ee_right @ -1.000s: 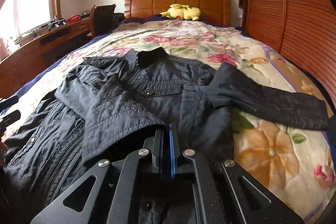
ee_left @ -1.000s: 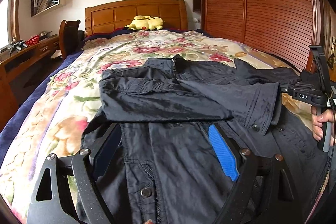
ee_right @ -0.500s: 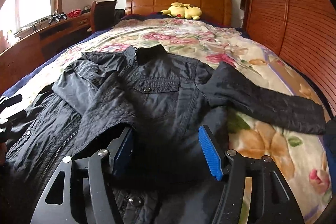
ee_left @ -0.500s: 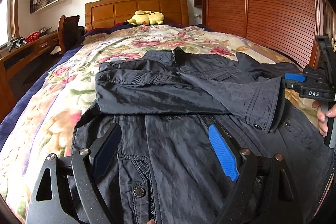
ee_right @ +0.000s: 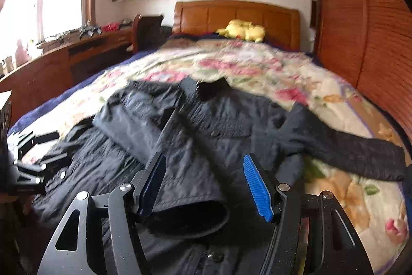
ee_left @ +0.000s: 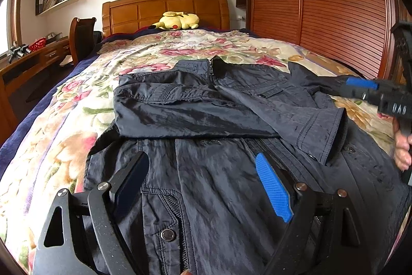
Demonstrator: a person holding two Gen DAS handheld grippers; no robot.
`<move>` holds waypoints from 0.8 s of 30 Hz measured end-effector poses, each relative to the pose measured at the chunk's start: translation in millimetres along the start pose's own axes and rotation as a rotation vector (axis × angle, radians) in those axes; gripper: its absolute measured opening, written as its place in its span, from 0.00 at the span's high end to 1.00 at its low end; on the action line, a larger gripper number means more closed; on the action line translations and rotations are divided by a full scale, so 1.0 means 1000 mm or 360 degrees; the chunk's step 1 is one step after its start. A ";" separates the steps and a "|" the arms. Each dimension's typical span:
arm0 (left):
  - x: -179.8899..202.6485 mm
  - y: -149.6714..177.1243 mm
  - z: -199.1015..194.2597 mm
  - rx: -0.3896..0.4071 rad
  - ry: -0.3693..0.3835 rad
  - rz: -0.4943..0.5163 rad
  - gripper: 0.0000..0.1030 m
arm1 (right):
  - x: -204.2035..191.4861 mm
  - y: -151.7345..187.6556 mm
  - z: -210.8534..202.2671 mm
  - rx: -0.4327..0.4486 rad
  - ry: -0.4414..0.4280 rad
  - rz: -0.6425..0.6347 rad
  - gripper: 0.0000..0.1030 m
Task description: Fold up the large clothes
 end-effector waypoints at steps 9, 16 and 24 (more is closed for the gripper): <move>-0.001 -0.001 -0.003 -0.0003 0.0026 0.0000 0.17 | -0.035 -0.008 0.029 -0.0214 -0.0157 -0.0207 0.37; -0.009 -0.005 -0.007 -0.0019 0.0073 -0.0048 0.17 | -0.042 -0.010 0.055 -0.0392 -0.0214 -0.0269 0.37; -0.015 -0.004 -0.012 -0.0019 0.0086 -0.0048 0.17 | -0.035 -0.003 0.078 -0.0520 -0.0221 -0.0281 0.59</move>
Point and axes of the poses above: each gripper's, at about its wrist camera, not at the fingertips, and z roughly the way its jaws point, x to its right, y to its underside, the point moved 2 cm from there along z, roughly the way its jaws point, and after that the axes turned 15 degrees about -z, right-handed, at the moved point
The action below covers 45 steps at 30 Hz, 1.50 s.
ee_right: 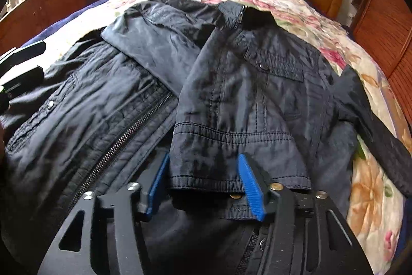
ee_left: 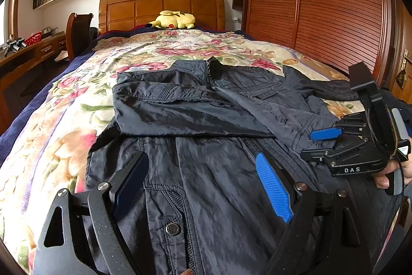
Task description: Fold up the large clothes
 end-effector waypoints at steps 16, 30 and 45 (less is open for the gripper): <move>-0.006 0.000 -0.002 -0.0006 0.0007 -0.0003 0.17 | 0.089 -0.007 -0.042 0.0142 0.0317 0.0345 0.92; -0.003 0.000 -0.009 0.0030 0.0017 0.0009 0.17 | 0.124 -0.018 -0.026 0.0090 0.0581 0.0581 0.67; 0.027 -0.002 -0.024 0.0131 0.0029 0.0111 0.17 | 0.152 0.075 -0.038 0.0094 0.0541 0.0653 0.43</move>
Point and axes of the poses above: each gripper's, at about its wrist camera, not at the fingertips, and z roughly the way its jaws point, x to its right, y to its underside, the point moved 2 cm from there along z, roughly the way its jaws point, and after that the axes turned 15 degrees about -z, right-handed, at the moved point
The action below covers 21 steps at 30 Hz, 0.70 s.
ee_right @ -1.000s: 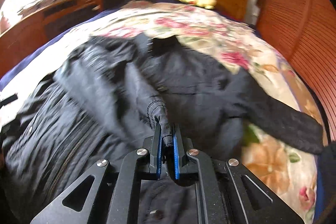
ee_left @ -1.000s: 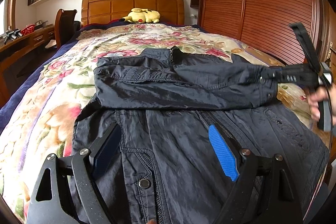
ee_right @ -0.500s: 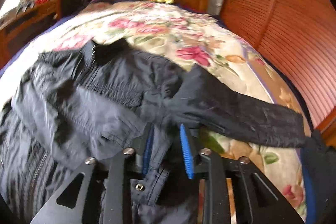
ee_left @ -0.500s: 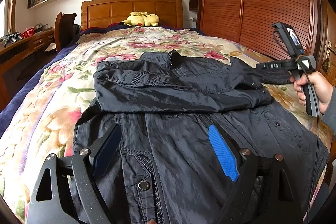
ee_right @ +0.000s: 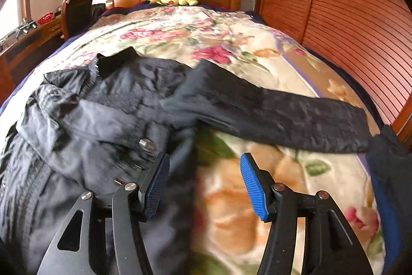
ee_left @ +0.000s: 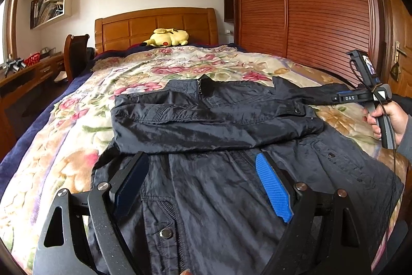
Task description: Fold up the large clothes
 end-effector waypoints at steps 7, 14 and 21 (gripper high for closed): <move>0.025 -0.002 0.015 -0.0045 0.0058 -0.0033 0.17 | 0.072 0.009 0.012 -0.0039 0.0087 0.0048 0.43; 0.035 0.005 0.040 -0.0115 0.0028 -0.0040 0.17 | 0.154 0.003 0.034 -0.0137 0.0184 0.0114 0.43; 0.031 0.008 0.055 -0.0163 -0.0012 -0.0088 0.17 | 0.199 0.003 0.075 -0.0307 0.0210 0.0170 0.43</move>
Point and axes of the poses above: each gripper's, at about its wrist camera, not at the fingertips, and z roughly the way its jaws point, x to its right, y to its underside, the point moved 2 cm from there along z, roughly the way its jaws point, and after that the axes turned 15 degrees about -z, right-handed, at the moved point
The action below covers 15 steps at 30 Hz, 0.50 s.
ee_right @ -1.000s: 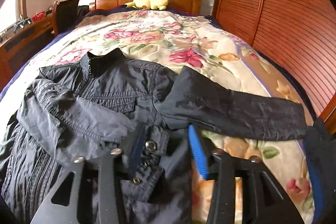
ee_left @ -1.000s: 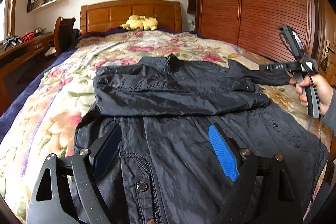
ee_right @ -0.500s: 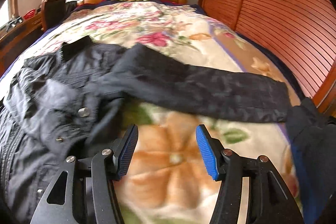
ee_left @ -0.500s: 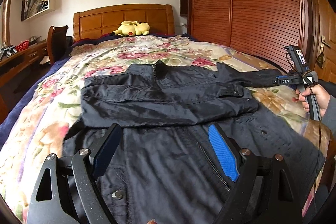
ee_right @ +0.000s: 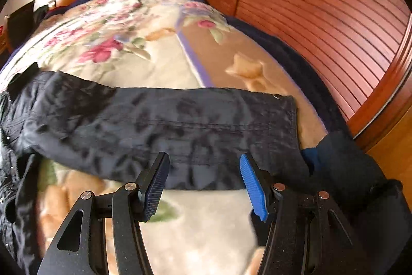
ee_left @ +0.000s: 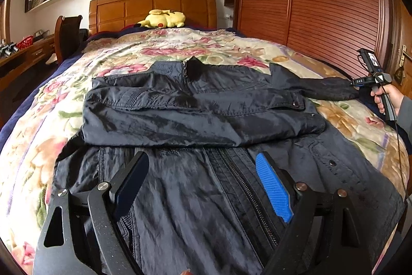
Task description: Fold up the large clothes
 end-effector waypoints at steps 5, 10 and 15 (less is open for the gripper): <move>0.001 0.003 0.008 -0.0032 -0.0017 0.0012 0.17 | -0.008 -0.001 0.016 -0.0051 -0.0041 -0.0093 0.43; 0.005 0.008 0.013 -0.0060 -0.0024 0.0047 0.17 | -0.015 0.000 0.029 -0.0085 -0.0104 -0.0176 0.43; 0.005 0.009 0.015 -0.0067 -0.0027 0.0049 0.17 | -0.025 0.002 0.038 -0.0131 -0.0104 -0.0288 0.43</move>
Point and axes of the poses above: each gripper's, at about its wrist camera, not at the fingertips, and z roughly the way its jaws point, x to its right, y to its underside, the point moved 2 cm from there along z, roughly the way its jaws point, and after that the axes turned 15 degrees about -z, right-handed, at the moved point
